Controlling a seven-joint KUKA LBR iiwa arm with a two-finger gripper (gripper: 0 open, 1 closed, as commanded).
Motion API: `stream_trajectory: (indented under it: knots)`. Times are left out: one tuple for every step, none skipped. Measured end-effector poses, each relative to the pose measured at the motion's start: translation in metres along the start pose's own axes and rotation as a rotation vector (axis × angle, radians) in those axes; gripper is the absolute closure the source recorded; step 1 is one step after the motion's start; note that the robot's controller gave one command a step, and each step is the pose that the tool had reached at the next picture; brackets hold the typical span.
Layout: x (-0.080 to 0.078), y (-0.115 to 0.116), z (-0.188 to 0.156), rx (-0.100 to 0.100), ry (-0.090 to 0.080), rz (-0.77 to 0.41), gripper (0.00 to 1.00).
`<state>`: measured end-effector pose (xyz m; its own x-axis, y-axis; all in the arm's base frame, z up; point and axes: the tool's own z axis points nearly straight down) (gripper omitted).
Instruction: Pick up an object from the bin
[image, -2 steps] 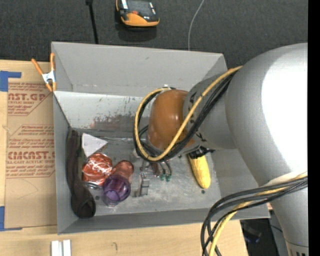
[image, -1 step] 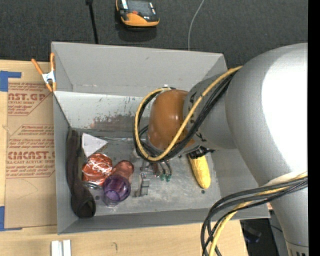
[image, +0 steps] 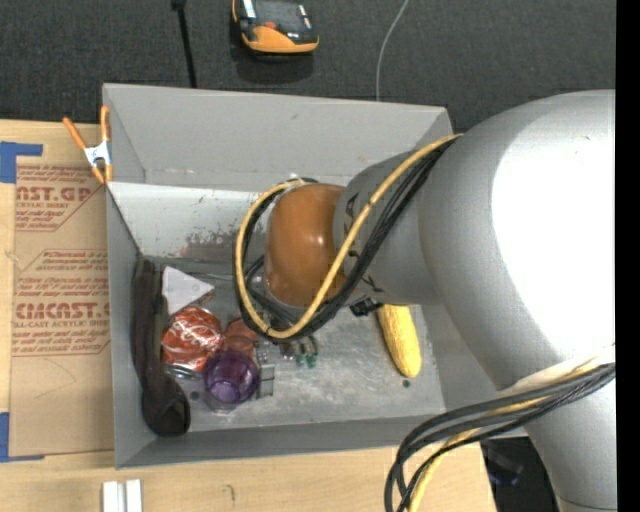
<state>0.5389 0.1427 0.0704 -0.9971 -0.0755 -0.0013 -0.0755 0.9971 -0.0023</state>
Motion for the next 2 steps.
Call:
stream_trajectory:
  knots:
    - [0.0306, 0.0254, -0.0025, -0.003, -0.007, -0.121, 1.0]
    - [0.0306, 0.0254, -0.0025, -0.003, -0.007, -0.122, 1.0]
